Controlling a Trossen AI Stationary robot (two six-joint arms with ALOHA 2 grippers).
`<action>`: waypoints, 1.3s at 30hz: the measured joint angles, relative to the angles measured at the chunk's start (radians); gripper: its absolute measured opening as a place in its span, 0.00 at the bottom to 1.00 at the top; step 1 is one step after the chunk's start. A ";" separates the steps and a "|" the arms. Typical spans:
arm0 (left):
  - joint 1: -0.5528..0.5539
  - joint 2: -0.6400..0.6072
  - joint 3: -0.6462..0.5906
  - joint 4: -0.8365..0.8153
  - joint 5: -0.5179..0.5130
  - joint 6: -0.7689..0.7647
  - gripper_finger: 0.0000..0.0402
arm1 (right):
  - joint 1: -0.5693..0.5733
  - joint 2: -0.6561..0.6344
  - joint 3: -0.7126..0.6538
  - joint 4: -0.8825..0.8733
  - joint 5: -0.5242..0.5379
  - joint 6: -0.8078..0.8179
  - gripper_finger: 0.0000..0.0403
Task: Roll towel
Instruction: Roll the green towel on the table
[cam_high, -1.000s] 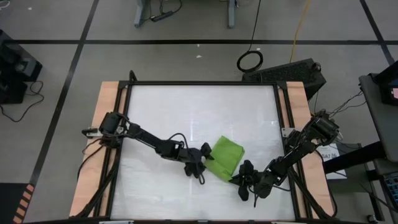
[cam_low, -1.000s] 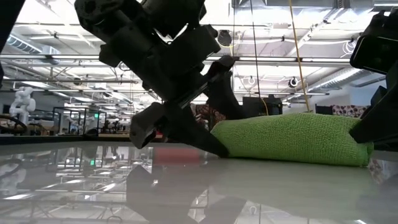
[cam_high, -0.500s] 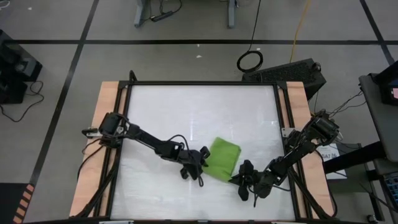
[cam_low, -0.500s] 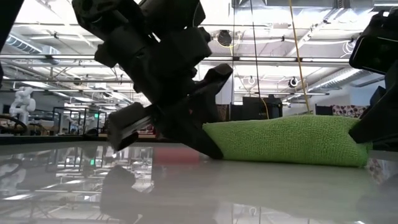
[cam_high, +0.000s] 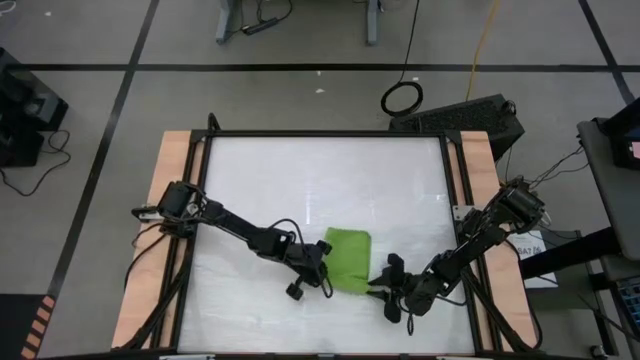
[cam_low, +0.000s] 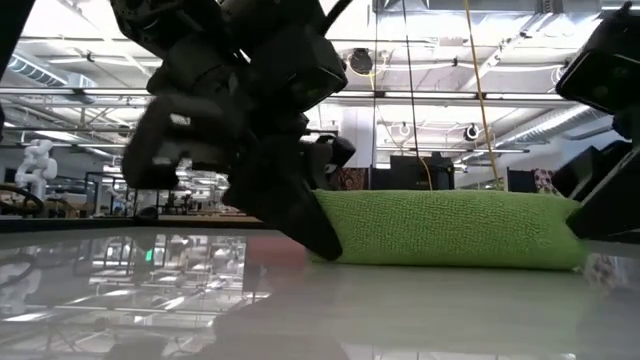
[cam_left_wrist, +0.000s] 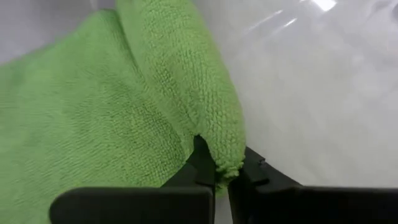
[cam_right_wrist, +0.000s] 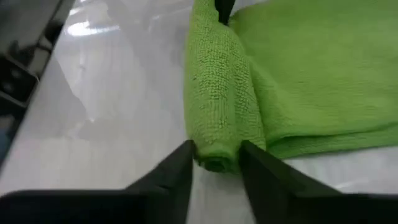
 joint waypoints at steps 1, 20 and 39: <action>0.000 0.000 0.000 -0.003 0.019 -0.037 0.04 | -0.003 -0.001 0.000 -0.001 0.000 -0.038 0.35; 0.079 0.040 -0.004 0.085 0.322 -0.493 0.03 | 0.082 -0.057 0.131 -0.223 0.191 -0.610 0.57; 0.100 0.131 -0.001 0.267 0.453 -0.637 0.03 | 0.080 0.126 0.211 -0.327 0.296 -0.611 0.53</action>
